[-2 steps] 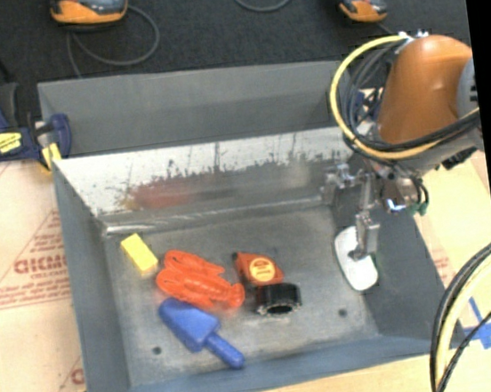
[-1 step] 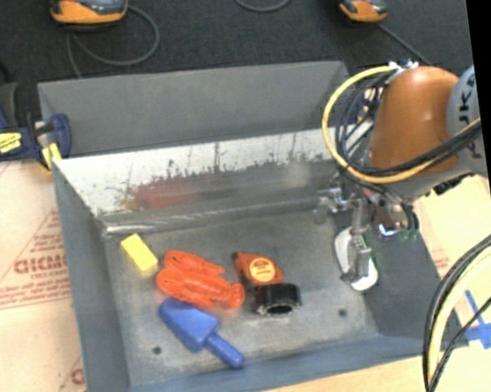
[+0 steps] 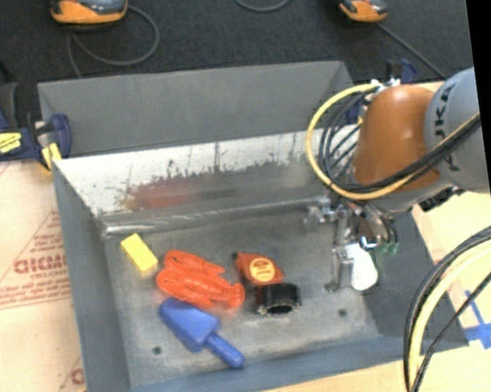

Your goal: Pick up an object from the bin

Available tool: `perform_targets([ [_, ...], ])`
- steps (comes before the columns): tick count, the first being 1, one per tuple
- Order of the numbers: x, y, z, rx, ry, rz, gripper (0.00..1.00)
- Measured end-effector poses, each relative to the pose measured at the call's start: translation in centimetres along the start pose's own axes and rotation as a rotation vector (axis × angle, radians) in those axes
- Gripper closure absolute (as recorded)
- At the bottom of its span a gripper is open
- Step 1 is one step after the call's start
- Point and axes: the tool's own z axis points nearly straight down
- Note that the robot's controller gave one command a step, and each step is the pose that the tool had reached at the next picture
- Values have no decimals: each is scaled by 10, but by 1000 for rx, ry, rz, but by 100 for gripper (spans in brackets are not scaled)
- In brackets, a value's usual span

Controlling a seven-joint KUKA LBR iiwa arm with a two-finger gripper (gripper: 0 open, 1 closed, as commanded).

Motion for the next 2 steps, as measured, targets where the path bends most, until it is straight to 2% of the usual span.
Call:
perform_targets([
  [1,-20,50,23,0,-2,-71,0],
  [2,-5,68,46,-3,-3,-134,0],
])
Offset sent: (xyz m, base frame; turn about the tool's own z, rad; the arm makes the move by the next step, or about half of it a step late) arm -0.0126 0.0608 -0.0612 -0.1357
